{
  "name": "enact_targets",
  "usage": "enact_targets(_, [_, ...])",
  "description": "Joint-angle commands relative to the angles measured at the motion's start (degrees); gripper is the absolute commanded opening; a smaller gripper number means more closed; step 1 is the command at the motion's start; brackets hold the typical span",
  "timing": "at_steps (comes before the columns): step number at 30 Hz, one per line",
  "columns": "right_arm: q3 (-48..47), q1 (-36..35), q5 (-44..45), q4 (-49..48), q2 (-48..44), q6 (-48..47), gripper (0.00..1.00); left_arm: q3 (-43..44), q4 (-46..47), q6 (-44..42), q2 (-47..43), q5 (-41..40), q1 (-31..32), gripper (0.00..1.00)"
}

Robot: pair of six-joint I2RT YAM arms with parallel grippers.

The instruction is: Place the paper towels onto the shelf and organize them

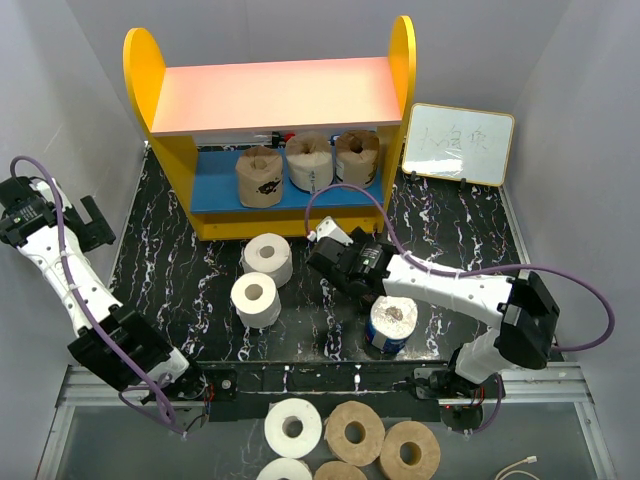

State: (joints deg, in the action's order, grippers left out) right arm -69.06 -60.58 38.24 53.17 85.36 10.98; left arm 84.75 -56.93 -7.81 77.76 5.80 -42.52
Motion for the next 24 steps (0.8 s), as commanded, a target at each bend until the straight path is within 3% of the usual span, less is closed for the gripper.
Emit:
enact_targets(1, [1.0, 0.2, -7.8, -2.7, 1.5, -2.2, 0.72, 1.6, 1.2, -0.7, -0.9, 3.0, -0.1, 0.98])
enact_targets(12, [6.1, 4.1, -6.4, -6.0, 2.1, -3.7, 0.68, 0.7, 3.6, 0.2, 2.7, 8.4, -0.2, 0.98])
enact_targets(14, [7.2, 4.6, -6.3, -6.8, 1.5, -3.7, 0.63, 1.0, 4.1, 0.3, 3.7, 9.9, -0.2, 0.98])
enact_targets(17, [8.3, 5.0, -6.6, -8.0, 1.1, -3.7, 0.46, 2.1, 3.8, 1.2, 5.5, 12.5, -0.2, 0.98])
enact_targets(21, [7.5, 5.1, -6.5, -8.0, 2.0, -3.6, 0.05, 3.4, 3.0, 1.9, 7.2, 16.0, -0.2, 0.98])
enact_targets(22, [6.2, 5.0, -6.7, -7.2, 2.6, -3.6, 0.0, 3.6, 2.9, 1.9, 7.4, 16.6, -0.2, 0.98])
enact_targets(24, [2.0, 4.8, -7.4, -4.2, 4.0, -3.4, 0.0, 3.9, 2.8, 1.8, 7.6, 17.3, -0.2, 0.98])
